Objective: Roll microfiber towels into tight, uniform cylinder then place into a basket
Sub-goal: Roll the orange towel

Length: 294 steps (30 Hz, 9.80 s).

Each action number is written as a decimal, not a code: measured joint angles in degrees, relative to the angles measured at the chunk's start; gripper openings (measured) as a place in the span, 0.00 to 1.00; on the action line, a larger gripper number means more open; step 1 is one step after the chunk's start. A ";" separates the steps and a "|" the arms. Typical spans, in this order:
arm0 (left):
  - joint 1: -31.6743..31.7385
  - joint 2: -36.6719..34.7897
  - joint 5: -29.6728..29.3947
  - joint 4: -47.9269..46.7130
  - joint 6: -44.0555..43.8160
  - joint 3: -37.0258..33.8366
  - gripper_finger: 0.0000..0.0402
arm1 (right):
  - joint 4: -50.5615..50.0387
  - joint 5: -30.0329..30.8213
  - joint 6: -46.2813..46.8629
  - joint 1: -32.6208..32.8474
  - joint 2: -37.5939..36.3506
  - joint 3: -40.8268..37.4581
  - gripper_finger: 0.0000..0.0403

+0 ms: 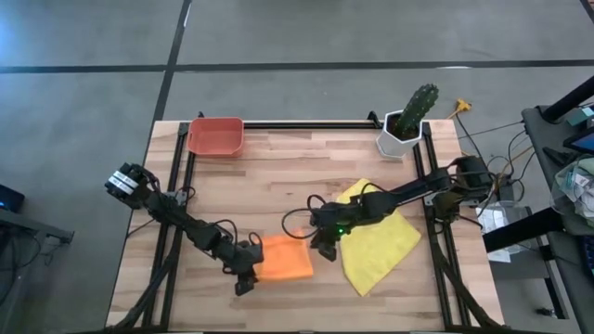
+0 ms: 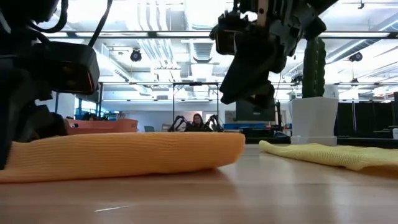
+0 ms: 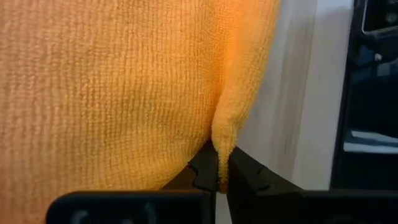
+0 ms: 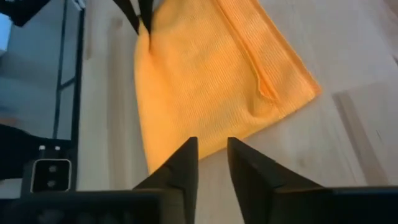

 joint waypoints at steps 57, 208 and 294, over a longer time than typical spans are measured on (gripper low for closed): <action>-1.09 -0.78 -0.36 22.73 -19.17 -8.56 0.00 | 17.98 10.45 -30.05 11.85 15.37 0.37 0.29; 6.03 2.06 -8.27 8.84 25.81 -2.49 0.10 | 17.19 -18.97 29.33 -3.14 15.42 0.82 0.15; 6.39 4.42 8.98 11.76 17.06 -2.49 0.10 | -7.09 0.86 -41.29 10.08 26.49 22.98 0.14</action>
